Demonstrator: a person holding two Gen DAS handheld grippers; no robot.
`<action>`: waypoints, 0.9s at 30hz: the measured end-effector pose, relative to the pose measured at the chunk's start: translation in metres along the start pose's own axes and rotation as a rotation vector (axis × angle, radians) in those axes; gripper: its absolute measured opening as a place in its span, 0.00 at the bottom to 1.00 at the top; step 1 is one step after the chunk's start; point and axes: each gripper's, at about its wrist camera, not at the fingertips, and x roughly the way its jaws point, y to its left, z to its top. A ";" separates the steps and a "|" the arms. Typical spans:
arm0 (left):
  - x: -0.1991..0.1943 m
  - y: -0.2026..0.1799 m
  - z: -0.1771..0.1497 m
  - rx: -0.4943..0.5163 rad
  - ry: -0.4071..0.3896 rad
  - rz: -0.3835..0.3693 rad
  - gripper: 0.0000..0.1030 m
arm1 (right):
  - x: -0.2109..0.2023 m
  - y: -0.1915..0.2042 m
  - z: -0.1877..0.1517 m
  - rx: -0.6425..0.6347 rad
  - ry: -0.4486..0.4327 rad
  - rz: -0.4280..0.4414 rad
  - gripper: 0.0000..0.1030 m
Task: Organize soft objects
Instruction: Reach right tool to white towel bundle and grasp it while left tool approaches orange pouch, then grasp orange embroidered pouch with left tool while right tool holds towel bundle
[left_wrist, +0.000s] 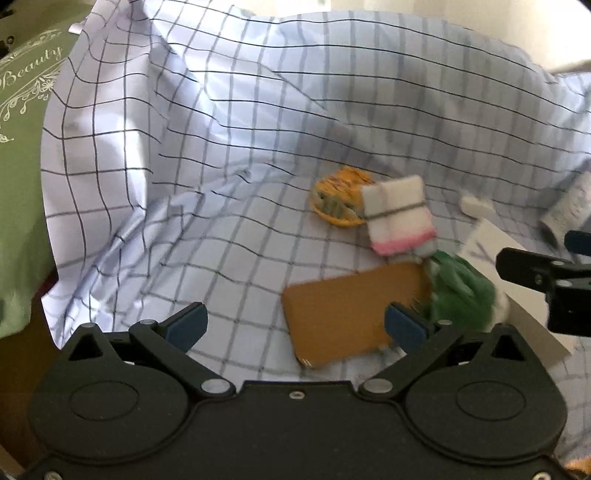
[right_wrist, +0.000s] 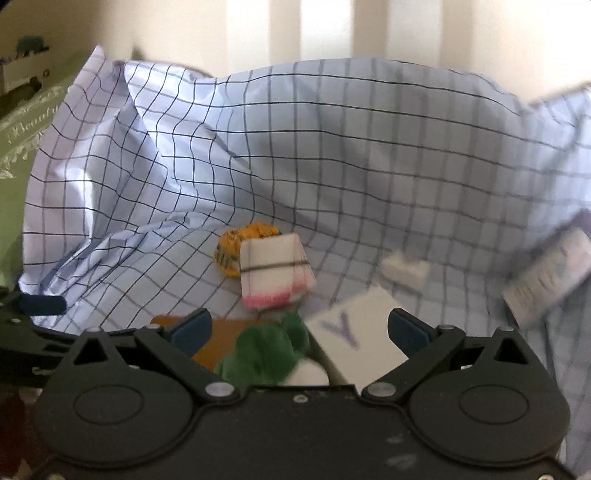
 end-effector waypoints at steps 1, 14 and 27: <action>0.005 0.003 0.004 -0.007 -0.001 0.011 0.96 | 0.009 0.002 0.004 -0.014 0.004 0.003 0.99; 0.054 0.036 0.017 -0.064 0.048 0.075 0.96 | 0.127 0.035 0.030 -0.120 0.108 -0.016 0.99; 0.070 0.038 0.025 -0.032 0.048 0.068 0.96 | 0.168 0.038 0.040 -0.094 0.260 -0.016 0.78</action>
